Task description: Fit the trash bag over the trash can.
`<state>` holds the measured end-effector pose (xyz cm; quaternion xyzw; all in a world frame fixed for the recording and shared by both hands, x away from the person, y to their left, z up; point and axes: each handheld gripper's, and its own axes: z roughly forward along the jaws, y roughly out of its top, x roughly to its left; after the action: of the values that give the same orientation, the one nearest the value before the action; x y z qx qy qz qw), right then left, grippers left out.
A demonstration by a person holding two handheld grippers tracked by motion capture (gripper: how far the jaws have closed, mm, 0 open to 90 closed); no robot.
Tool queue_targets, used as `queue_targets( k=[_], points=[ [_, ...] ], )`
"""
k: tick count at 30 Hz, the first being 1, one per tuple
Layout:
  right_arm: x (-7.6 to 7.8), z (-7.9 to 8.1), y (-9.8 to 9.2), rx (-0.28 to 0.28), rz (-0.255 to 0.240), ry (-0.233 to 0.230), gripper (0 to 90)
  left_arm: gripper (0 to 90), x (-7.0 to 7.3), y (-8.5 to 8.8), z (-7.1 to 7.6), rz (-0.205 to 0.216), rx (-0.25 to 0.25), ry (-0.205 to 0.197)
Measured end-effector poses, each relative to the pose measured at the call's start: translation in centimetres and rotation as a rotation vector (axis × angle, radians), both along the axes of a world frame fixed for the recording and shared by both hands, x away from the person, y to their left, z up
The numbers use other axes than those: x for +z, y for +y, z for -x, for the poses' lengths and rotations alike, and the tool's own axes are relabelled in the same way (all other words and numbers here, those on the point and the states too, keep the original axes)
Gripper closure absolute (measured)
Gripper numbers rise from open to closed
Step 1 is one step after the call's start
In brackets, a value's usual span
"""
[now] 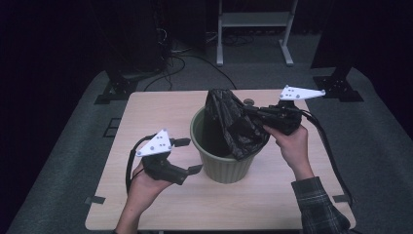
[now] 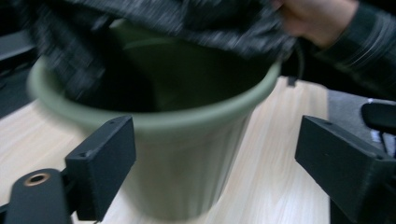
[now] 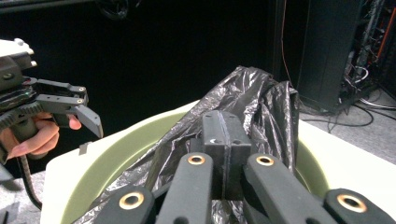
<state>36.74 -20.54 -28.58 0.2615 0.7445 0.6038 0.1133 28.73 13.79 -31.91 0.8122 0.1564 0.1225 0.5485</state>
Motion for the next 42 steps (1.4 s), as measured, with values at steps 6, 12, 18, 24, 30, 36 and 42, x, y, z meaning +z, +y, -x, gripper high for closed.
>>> queue_targets(
  k=[6,12,18,24,30,36,42],
  points=[
    [-0.1,0.0,0.0,-0.001,0.011,0.003,90.0,15.1,1.7,-4.0,0.2,-0.01,-0.082,-0.034],
    [0.1,-0.1,-0.2,-0.002,0.008,0.002,90.0,28.7,2.2,-6.8,-0.4,-0.017,-0.141,-0.043],
    [0.0,-0.1,-0.1,-0.001,0.007,0.007,90.0,35.5,2.1,-8.5,-1.1,-0.019,-0.148,-0.032],
    [-0.1,-0.3,0.0,0.001,0.009,0.008,90.0,40.6,2.2,-9.9,-1.7,-0.028,-0.154,-0.026],
    [-0.2,-0.2,0.0,0.004,0.017,0.01,90.0,57.5,1.8,-10.2,-1.9,-0.056,-0.161,-0.034],
    [-0.1,-0.2,-0.1,0.003,0.015,0.007,90.0,77.3,1.6,-9.6,-2.1,-0.061,-0.17,-0.029],
    [-0.1,-0.1,0.0,0.004,0.015,0.01,90.0,89.6,1.5,-9.2,-2.2,-0.056,-0.181,-0.003]
  ],
)
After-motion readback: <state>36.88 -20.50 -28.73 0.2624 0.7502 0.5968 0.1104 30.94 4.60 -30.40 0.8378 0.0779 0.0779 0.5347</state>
